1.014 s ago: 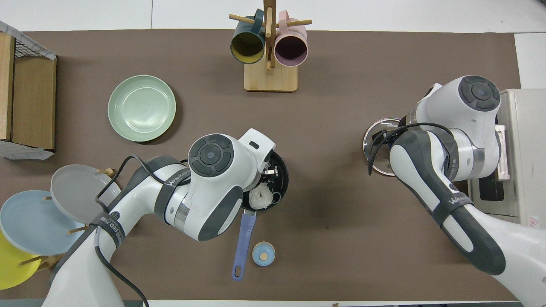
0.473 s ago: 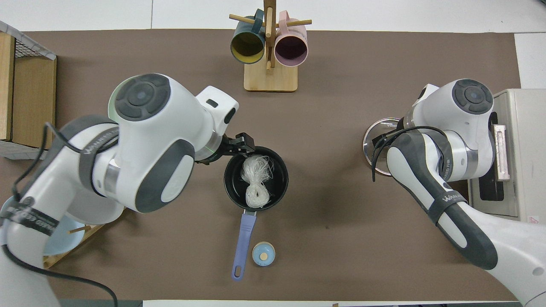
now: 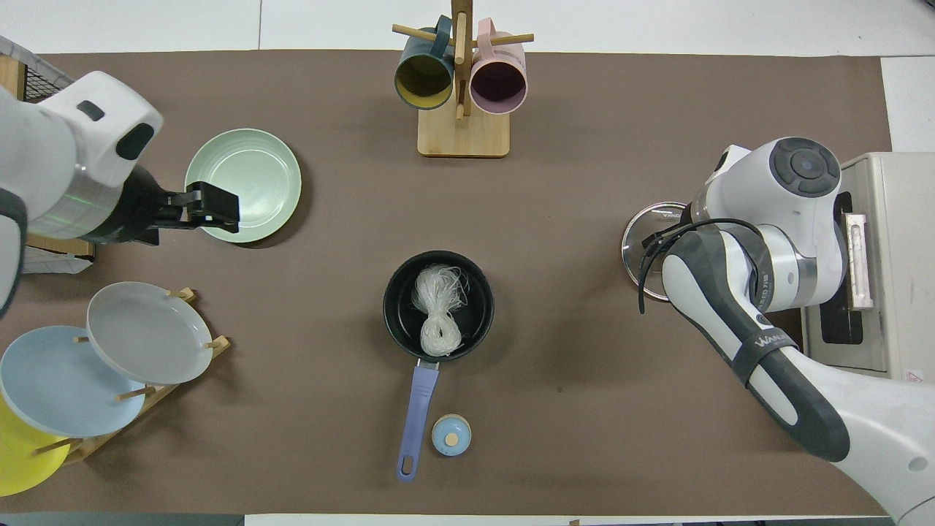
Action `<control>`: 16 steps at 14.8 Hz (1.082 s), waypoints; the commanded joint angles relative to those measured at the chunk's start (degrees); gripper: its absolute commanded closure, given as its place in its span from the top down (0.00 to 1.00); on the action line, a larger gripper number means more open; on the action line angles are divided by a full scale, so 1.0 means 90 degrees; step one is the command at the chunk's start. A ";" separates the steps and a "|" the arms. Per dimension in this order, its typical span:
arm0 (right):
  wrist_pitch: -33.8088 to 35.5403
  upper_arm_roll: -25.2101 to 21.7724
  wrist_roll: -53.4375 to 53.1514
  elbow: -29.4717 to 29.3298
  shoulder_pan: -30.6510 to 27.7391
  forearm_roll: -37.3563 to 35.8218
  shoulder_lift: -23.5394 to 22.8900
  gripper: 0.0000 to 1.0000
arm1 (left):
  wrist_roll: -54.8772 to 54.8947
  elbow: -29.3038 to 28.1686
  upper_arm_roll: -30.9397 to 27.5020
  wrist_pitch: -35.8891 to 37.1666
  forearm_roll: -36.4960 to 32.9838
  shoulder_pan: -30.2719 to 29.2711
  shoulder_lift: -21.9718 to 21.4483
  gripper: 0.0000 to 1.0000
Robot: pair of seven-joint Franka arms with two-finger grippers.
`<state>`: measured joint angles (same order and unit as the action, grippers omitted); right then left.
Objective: Transfer vermicelli from plate to pot
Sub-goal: 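Release the vermicelli in the pot and withdraw the left gripper, then lift the glass lid with the right gripper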
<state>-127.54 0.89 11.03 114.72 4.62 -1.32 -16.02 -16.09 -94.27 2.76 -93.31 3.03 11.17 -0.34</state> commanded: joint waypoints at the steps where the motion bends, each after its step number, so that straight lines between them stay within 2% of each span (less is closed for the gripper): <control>1: -0.0165 0.0038 0.0200 0.0105 -0.0181 -0.0078 0.0041 0.77 | 0.0517 -0.0014 0.0065 0.0415 -0.0239 -0.0205 -0.0255 1.00; 5: -0.0087 0.0038 0.0200 0.0105 -0.0181 -0.0078 0.0041 0.60 | 0.0645 -0.0453 0.0074 0.0436 -0.0425 -0.0235 -0.0480 1.00; 11: 0.0010 0.0038 0.0200 0.0027 -0.0133 -0.0078 0.0041 0.43 | 0.0577 -0.0279 0.0103 0.0494 -0.0357 -0.0254 -0.0441 1.00; 16: 0.0303 0.0047 0.0200 -0.0236 -0.0093 -0.0078 0.0022 0.42 | 0.0537 -0.0034 0.0416 0.0553 -0.0259 -0.0577 -0.0295 1.00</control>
<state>-126.90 1.01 11.58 114.12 4.03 -1.36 -16.14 -11.16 -95.46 4.80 -89.62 0.72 7.78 -3.09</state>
